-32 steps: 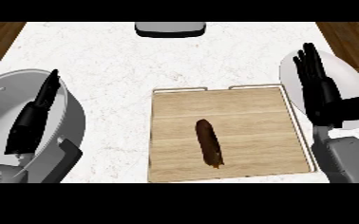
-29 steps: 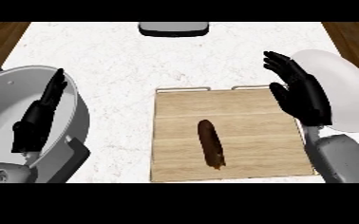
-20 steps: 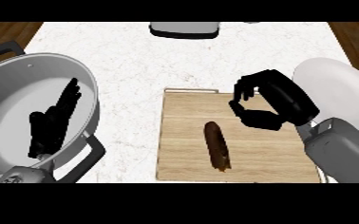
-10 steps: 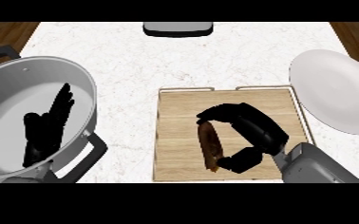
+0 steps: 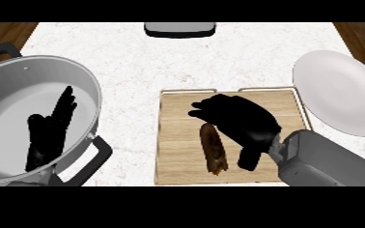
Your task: Pick the sweet potato from the tray and place it in the plate
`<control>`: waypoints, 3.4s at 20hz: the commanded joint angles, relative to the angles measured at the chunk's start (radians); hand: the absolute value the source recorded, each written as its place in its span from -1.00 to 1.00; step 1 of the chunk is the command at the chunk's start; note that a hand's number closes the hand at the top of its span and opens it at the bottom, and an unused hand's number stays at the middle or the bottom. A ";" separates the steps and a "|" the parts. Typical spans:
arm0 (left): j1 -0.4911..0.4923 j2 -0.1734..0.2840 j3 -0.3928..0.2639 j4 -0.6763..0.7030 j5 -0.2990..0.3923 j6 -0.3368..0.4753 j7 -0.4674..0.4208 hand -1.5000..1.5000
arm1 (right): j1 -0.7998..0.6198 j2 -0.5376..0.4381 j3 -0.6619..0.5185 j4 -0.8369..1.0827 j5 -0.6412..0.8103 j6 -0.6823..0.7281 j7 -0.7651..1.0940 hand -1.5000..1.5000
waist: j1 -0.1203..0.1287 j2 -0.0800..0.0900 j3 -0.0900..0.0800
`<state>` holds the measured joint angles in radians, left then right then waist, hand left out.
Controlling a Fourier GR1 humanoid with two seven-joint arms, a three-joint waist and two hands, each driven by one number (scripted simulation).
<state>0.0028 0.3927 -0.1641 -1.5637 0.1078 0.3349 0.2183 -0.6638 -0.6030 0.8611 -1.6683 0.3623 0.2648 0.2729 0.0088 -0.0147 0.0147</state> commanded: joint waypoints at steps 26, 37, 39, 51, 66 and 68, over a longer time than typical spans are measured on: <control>-0.057 -0.133 0.042 0.135 -0.037 -0.076 -0.039 0.00 | -0.141 0.310 0.043 0.232 -0.013 0.542 0.440 -1.00 | -0.013 0.019 -0.016; -0.009 -0.170 0.043 0.108 -0.064 -0.084 -0.043 0.00 | -0.052 0.307 0.035 0.231 0.090 0.521 0.379 -1.00 | -0.013 0.016 -0.015; -0.006 -0.167 0.025 0.062 -0.093 -0.076 0.006 0.00 | -0.053 0.314 0.041 0.269 0.103 0.535 0.360 -1.00 | -0.008 0.017 -0.015; 0.014 -0.199 0.041 0.039 -0.101 -0.108 0.004 0.00 | -0.085 0.360 0.070 0.278 0.283 0.442 0.230 1.00 | -0.003 0.016 -0.015; 0.058 -0.152 0.133 -0.023 -0.071 -0.142 0.031 0.00 | 0.156 0.048 -0.502 0.228 0.271 -0.282 0.074 1.00 | -0.059 0.016 -0.011; 0.035 -0.191 0.106 0.016 -0.109 -0.107 0.020 0.00 | 0.191 0.056 -0.561 0.202 0.247 -0.356 0.047 1.00 | -0.064 0.017 -0.012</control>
<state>0.0554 0.2573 -0.0166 -1.6216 0.0003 0.2227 0.2342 -0.5395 -0.5052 0.4333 -1.4440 0.6482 0.0492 0.3797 -0.0474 -0.0065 0.0208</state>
